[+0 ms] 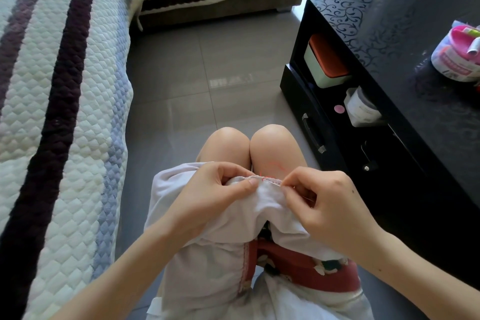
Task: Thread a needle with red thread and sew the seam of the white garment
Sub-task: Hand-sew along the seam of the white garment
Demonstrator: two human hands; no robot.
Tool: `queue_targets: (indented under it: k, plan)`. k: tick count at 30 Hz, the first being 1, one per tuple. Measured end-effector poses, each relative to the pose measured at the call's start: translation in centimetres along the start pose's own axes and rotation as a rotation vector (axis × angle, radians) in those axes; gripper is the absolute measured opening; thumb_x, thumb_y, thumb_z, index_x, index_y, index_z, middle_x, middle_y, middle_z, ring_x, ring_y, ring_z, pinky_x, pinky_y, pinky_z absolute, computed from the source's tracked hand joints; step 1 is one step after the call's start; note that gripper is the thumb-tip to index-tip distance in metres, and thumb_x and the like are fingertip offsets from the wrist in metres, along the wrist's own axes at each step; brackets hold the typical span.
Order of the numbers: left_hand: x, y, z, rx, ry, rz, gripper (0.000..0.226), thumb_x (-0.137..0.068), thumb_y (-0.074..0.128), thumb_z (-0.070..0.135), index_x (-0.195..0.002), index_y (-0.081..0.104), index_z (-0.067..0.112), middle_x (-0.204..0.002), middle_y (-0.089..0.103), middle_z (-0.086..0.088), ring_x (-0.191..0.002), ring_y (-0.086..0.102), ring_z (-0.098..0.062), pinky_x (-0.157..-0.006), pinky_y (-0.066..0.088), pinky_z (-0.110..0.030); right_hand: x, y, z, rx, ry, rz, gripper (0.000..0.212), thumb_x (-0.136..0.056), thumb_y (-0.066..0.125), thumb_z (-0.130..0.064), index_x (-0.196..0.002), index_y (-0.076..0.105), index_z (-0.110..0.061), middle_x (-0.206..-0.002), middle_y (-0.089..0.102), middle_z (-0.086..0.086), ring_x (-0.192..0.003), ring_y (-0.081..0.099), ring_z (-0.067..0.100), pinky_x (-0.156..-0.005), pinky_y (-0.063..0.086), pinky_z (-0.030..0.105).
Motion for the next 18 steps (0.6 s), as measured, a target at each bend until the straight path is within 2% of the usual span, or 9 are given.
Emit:
queue_targets:
  k: [3,6,9,12,14,18]
  plan:
    - [0.01,0.06,0.04,-0.001,0.002,-0.002,0.009,-0.087,0.069,0.023,-0.085,0.077,0.019,-0.086,0.076,0.003,-0.091,0.069,-0.009,-0.081,0.051,-0.022,0.01,0.02,-0.08,0.022,0.004,-0.007,0.017,-0.08,0.052,-0.026,-0.07,0.062,-0.016,-0.05,0.041,-0.016,-0.045,0.038,0.008,-0.044,0.038,0.027]
    - [-0.02,0.08,0.06,0.003,-0.002,0.004,0.008,-0.088,0.069,0.021,-0.085,0.077,0.018,-0.085,0.076,0.002,-0.09,0.069,-0.01,-0.078,0.051,-0.019,-0.08,0.12,-0.08,0.037,0.006,-0.021,0.017,-0.08,0.051,-0.026,-0.07,0.062,-0.017,-0.051,0.041,-0.017,-0.046,0.038,0.007,-0.045,0.037,0.025]
    - [-0.01,0.05,0.0,0.019,0.006,-0.007,0.015,-0.078,0.069,0.031,-0.084,0.077,0.019,-0.086,0.076,0.003,-0.09,0.07,-0.009,-0.079,0.052,-0.019,-0.13,0.19,-0.05,0.049,0.01,-0.028,0.012,-0.079,0.055,-0.021,-0.07,0.062,-0.017,-0.051,0.039,-0.019,-0.046,0.038,0.007,-0.045,0.038,0.025]
    - [0.02,0.07,0.07,0.021,0.006,-0.01,0.007,-0.085,0.071,0.022,-0.083,0.077,0.019,-0.086,0.076,0.004,-0.091,0.07,-0.009,-0.082,0.052,-0.022,-0.13,0.18,-0.09,0.042,0.013,-0.026,0.015,-0.079,0.052,-0.024,-0.07,0.062,-0.017,-0.051,0.038,-0.019,-0.046,0.038,0.007,-0.045,0.037,0.024]
    - [0.0,0.08,0.07,0.016,0.008,-0.004,0.011,-0.088,0.068,0.016,-0.081,0.076,0.02,-0.085,0.076,0.004,-0.09,0.07,-0.009,-0.081,0.052,-0.021,-0.12,0.16,-0.13,0.041,0.013,-0.03,0.014,-0.079,0.053,-0.023,-0.07,0.062,-0.016,-0.052,0.039,-0.019,-0.046,0.038,0.007,-0.046,0.038,0.025]
    - [0.07,0.11,0.2,-0.015,0.022,-0.01,0.01,-0.088,0.068,0.016,-0.086,0.077,0.019,-0.088,0.076,0.006,-0.093,0.069,-0.007,-0.086,0.052,-0.021,-0.16,0.15,-0.31,0.051,0.009,-0.04,0.01,-0.077,0.058,-0.016,-0.068,0.061,-0.016,-0.051,0.036,-0.02,-0.045,0.037,0.008,-0.044,0.037,0.026]
Point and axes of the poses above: each hand's wrist, its own x-axis away from the middle knuckle, its own y-axis out of the palm, z = x × y, the point moved 1 cm from there along -x, towards the middle knuckle
